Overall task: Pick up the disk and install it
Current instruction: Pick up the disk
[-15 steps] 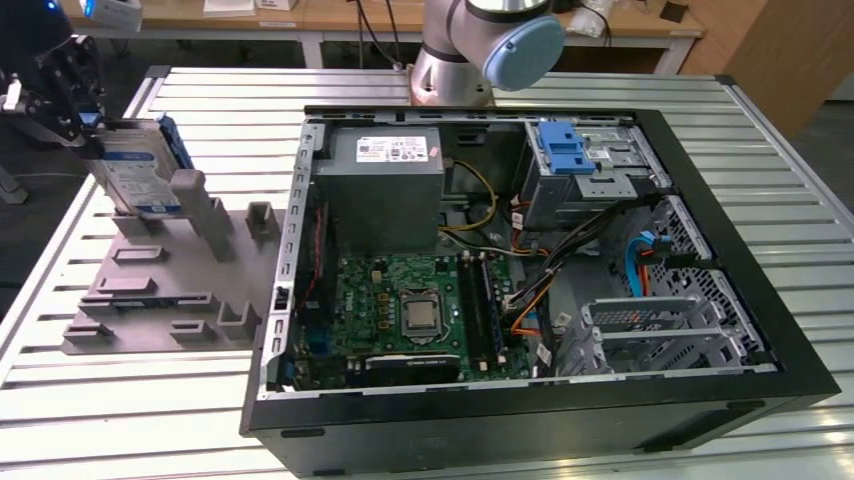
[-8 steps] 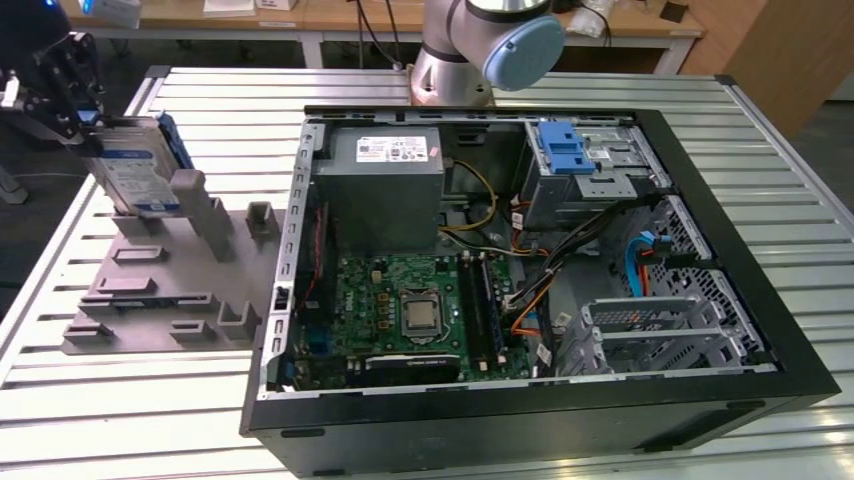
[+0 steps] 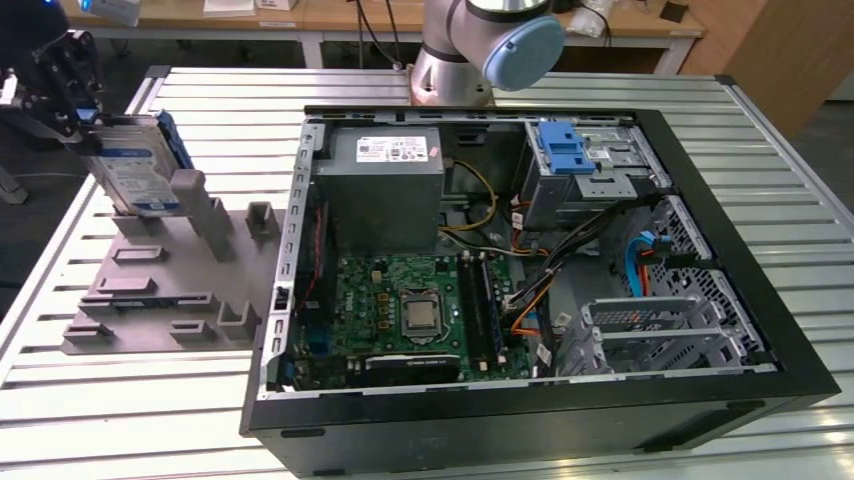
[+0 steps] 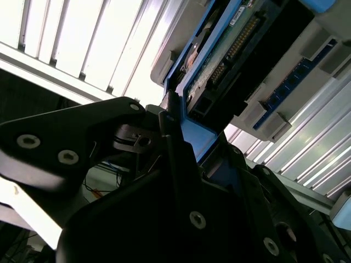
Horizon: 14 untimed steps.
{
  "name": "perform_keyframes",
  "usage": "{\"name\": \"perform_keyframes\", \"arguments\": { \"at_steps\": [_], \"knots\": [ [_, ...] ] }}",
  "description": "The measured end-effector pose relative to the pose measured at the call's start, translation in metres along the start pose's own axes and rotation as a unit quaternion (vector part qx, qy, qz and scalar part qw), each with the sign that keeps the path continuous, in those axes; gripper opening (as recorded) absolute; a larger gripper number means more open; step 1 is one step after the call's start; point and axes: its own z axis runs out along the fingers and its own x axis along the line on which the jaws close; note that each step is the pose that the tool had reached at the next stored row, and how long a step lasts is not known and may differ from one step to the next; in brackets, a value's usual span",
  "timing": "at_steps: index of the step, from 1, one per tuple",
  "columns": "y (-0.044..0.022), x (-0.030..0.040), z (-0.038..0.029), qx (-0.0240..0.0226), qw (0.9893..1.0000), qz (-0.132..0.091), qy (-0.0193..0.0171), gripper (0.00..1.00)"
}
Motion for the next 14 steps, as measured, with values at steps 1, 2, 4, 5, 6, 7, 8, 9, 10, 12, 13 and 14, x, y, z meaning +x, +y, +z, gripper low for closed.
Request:
{"name": "perform_keyframes", "arguments": {
  "at_steps": [1, 2, 4, 5, 6, 7, 8, 9, 10, 12, 13, 14],
  "knots": [
    [0.0, 0.0, -0.0002, 0.0, 1.0, 0.0, 0.0, 0.36],
    [0.0, 0.0, -0.0004, 0.0, 1.0, 0.0, 0.0, 0.36],
    [0.0, 0.0, -0.0009, 0.0, 1.0, 0.0, 0.0, 0.36],
    [0.0, 0.0, -0.0012, 0.0, 1.0, 0.0, 0.0, 0.36],
    [0.0001, 0.0, -0.0014, 0.0, 1.0, 0.0, 0.0, 0.36],
    [0.0001, 0.0, -0.0017, 0.0, 1.0, 0.0, 0.0, 0.36],
    [0.0001, 0.0, -0.002, 0.0, 1.0, 0.0, 0.0, 0.36],
    [0.0001, 0.0, -0.0023, -0.0001, 1.0, 0.0, 0.0, 0.36],
    [0.0001, 0.0, -0.0026, 0.0, 1.0, 0.0, 0.0, 0.36],
    [0.0001, 0.0, -0.0031, 0.0, 1.0, 0.0, 0.0, 0.36],
    [0.0001, 0.0, -0.0033, 0.0, 1.0, 0.0, 0.0, 0.36],
    [0.0001, 0.0, -0.0036, 0.0, 1.0, 0.0, 0.0, 0.36]
  ]
}}
